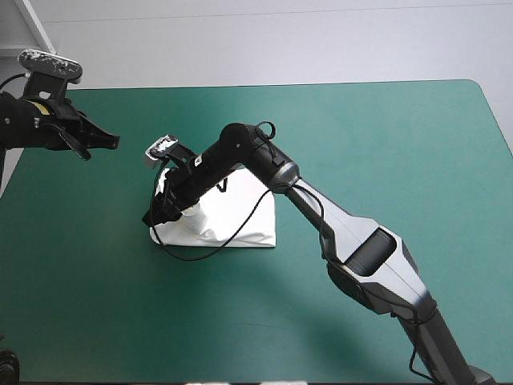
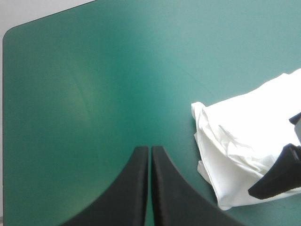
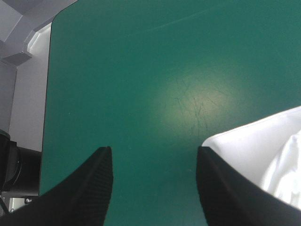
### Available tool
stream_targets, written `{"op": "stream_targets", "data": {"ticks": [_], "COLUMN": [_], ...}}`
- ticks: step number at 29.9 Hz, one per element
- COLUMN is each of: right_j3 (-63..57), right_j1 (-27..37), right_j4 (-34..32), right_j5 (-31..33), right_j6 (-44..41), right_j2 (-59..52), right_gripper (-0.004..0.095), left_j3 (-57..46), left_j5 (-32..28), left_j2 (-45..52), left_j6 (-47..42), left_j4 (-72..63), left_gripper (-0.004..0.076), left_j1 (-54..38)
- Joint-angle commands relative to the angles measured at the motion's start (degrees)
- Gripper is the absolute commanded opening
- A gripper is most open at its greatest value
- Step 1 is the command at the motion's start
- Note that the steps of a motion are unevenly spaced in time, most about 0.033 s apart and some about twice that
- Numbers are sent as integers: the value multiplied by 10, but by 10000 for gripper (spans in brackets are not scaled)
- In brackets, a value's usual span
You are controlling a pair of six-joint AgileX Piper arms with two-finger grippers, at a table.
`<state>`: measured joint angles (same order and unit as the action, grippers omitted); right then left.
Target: Fold the cloth
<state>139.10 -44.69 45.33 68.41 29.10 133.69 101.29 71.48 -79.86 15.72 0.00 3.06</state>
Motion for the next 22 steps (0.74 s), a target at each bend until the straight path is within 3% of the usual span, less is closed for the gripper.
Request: {"op": "stream_targets", "data": {"ticks": [1, 5, 8, 12, 18, 22], "right_j3": [19, 2, -44, -151, -350, -424], "right_j1": [5, 17, 49, 129, 238, 266], "right_j4": [-65, -249, -288, -211, -5, 70], "right_j5": [-8, -7, -7, -7, -31, -64], "right_j6": [-53, -150, -169, -164, -56, -7], "right_j2": [-59, -97, -145, -203, -252, -243], "right_gripper": [458, 441, 441, 441, 452, 550], "left_j3": [15, 15, 15, 15, 15, 15], "left_j5": [-4, -4, -4, -4, 0, 0], "left_j2": [18, 18, 16, 12, 1, -9], "left_j6": [-8, -8, -8, -8, -8, -8], "left_j4": [-3, 0, 0, -3, -6, -22], "left_gripper": [19, 19, 19, 19, 19, 19], "left_j1": [1, 1, 1, 1, 3, 3]}}
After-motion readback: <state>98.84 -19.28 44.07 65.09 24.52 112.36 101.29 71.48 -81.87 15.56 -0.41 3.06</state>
